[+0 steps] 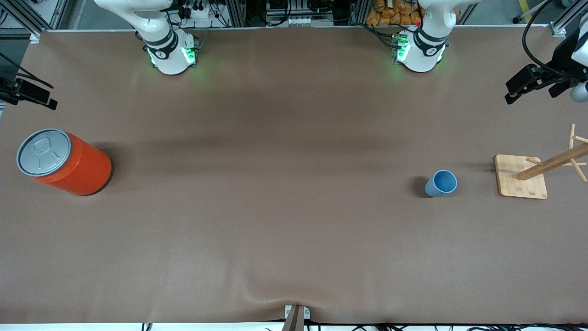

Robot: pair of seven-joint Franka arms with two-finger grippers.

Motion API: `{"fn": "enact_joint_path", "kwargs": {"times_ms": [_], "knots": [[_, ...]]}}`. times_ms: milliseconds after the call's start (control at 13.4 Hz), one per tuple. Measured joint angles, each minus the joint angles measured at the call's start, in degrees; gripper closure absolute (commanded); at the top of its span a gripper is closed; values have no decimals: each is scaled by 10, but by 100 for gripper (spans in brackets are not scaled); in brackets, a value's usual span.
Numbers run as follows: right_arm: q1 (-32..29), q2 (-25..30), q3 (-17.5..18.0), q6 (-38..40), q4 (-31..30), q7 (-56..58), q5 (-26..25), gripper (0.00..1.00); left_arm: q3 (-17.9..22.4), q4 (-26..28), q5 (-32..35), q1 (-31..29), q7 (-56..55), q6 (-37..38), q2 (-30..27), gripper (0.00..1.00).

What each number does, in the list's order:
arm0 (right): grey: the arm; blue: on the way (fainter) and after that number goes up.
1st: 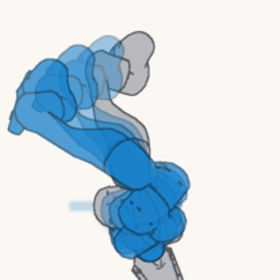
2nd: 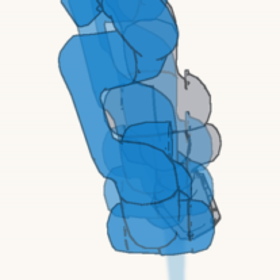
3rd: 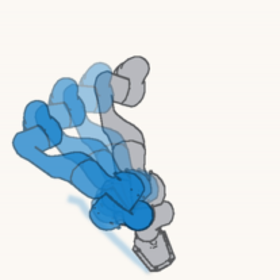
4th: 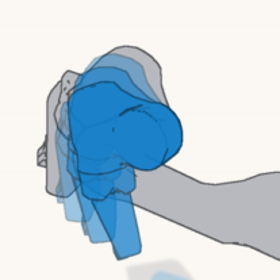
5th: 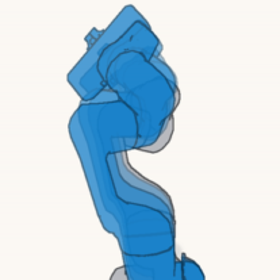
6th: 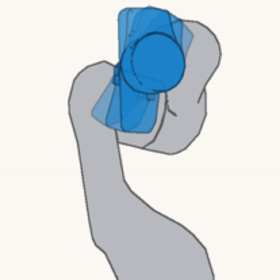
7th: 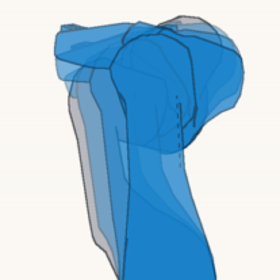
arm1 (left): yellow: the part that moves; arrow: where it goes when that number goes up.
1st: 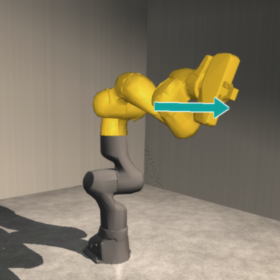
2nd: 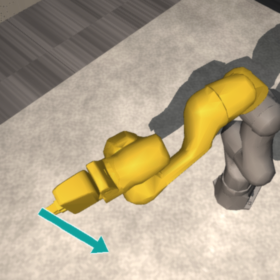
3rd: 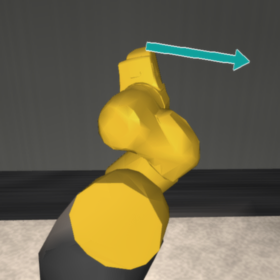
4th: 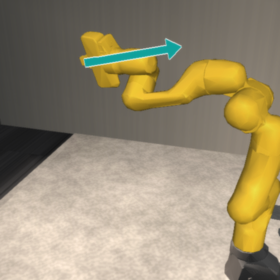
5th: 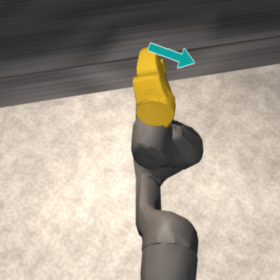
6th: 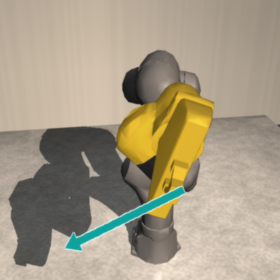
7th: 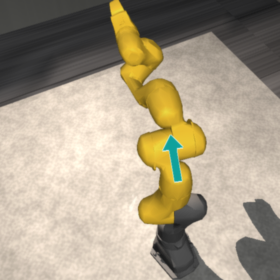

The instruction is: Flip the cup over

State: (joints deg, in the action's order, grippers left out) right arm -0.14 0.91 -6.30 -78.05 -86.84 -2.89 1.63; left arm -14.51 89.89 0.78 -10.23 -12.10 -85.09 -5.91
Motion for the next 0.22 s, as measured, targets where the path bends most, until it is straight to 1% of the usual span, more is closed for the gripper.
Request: {"fn": "enact_joint_path", "kwargs": {"times_ms": [224], "knots": [[0, 0, 0, 0, 0, 0, 0, 0, 0, 0, -1, 0, 0, 2, 0, 0]]}}
